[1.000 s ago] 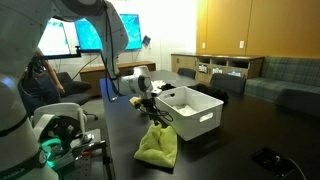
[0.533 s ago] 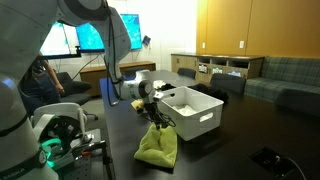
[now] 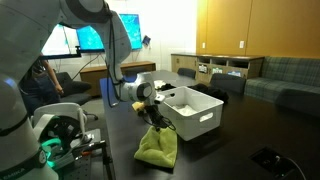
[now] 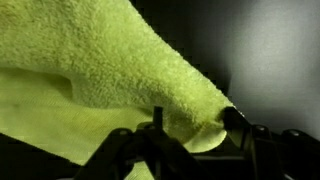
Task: Pick up the cloths from the table and put them in the box, then pick up the marker and the seal tape put them in the cup
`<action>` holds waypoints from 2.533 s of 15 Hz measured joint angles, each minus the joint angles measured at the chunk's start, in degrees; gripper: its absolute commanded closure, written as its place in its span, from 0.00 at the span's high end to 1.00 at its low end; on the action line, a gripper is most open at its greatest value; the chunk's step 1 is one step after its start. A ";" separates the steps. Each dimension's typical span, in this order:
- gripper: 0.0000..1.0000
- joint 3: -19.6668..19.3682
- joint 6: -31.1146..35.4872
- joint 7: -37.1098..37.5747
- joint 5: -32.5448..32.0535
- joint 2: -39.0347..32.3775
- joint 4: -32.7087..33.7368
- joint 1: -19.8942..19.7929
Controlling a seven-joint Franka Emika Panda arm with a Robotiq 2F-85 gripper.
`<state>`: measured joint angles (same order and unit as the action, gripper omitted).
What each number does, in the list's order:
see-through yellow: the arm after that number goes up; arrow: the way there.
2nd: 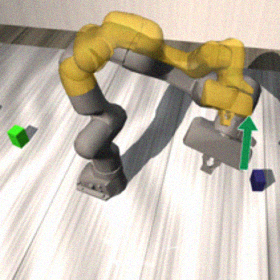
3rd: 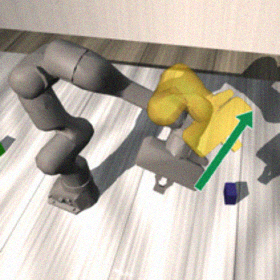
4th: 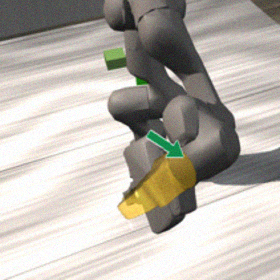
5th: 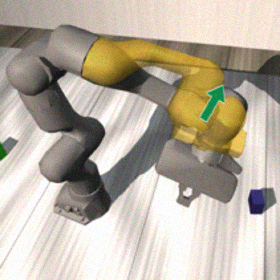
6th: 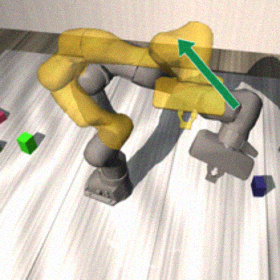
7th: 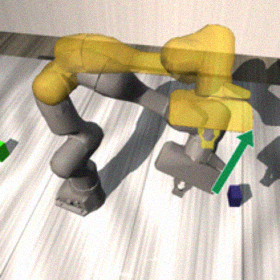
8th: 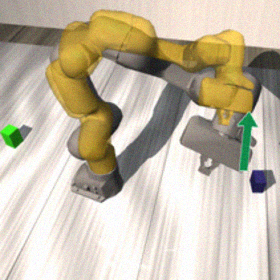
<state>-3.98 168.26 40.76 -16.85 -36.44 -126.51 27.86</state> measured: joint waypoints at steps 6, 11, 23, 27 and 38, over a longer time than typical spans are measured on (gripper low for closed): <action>0.61 -7.18 -0.32 0.38 0.75 1.49 -1.41 6.84; 0.27 -14.01 -2.53 1.63 0.74 4.37 -3.28 13.96; 0.88 -5.80 -3.32 -2.49 3.82 4.16 -3.33 8.41; 0.65 -3.53 -3.07 -4.20 5.64 3.28 -3.33 5.47; 0.00 -3.37 -2.41 -4.95 7.40 3.33 -3.41 3.59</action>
<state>-7.35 165.85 35.81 -9.44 -33.11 -129.93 31.45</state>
